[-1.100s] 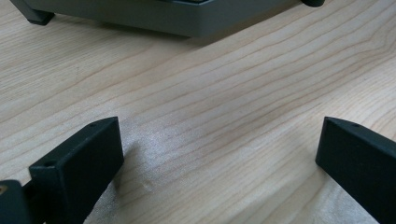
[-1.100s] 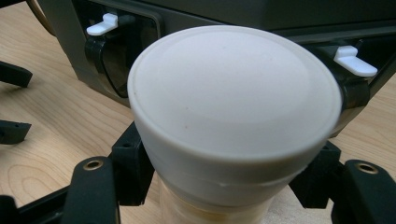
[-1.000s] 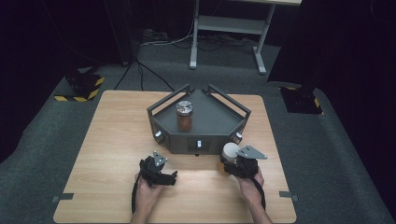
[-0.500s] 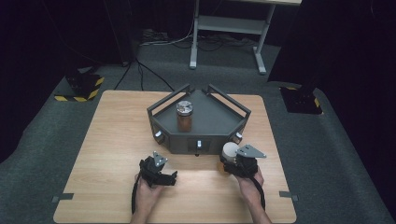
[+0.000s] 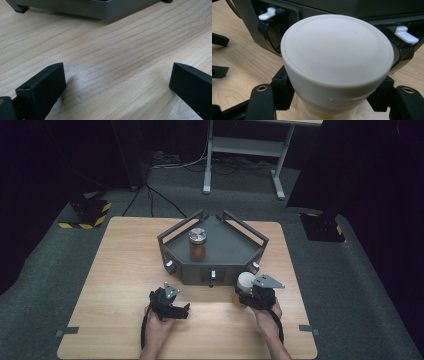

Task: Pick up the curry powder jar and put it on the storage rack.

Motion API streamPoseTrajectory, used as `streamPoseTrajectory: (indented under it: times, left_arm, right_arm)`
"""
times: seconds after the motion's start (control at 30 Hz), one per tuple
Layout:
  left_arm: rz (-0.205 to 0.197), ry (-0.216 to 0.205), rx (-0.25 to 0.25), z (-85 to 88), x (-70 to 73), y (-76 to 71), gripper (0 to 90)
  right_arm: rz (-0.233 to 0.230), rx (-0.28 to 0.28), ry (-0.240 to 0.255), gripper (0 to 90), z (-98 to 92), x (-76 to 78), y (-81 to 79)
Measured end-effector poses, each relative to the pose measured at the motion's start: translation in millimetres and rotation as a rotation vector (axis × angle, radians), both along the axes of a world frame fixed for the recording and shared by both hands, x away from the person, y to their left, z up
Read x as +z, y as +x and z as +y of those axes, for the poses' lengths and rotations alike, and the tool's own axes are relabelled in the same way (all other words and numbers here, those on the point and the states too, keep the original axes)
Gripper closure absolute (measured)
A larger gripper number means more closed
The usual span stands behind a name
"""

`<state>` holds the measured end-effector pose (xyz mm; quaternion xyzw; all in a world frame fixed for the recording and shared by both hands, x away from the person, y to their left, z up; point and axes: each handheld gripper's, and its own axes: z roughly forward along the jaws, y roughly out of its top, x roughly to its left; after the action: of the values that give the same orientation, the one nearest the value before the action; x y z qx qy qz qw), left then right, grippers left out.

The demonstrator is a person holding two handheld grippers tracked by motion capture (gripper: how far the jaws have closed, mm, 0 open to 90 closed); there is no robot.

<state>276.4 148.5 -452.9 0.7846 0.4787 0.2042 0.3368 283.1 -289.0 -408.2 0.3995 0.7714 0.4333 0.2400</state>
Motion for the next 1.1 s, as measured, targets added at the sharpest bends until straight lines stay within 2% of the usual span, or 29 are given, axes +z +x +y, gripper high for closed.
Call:
streamPoseTrajectory:
  times: [0.33, 0.7, 0.83, 1.1]
  left_arm:
    - [0.0, 0.0, 0.0, 0.1, 0.0, 0.1, 0.6]
    - [0.001, 0.0, 0.0, 0.2, 0.0, 0.2, 0.6]
    - [0.001, 0.0, 0.0, 0.2, 0.0, 0.2, 0.6]
    - [0.002, -0.001, -0.001, 0.4, 0.0, 0.4, 0.6]
  right_arm:
    - [-0.011, 0.013, 0.01, 35.2, -3.5, 8.7, -2.2]
    - [-0.023, 0.03, 0.015, 35.2, -4.7, 30.5, -7.5]
    - [-0.022, 0.032, 0.037, 35.2, -9.4, 37.5, -9.1]
    - [-0.035, 0.034, 0.044, 35.2, -18.2, 53.4, -11.4]
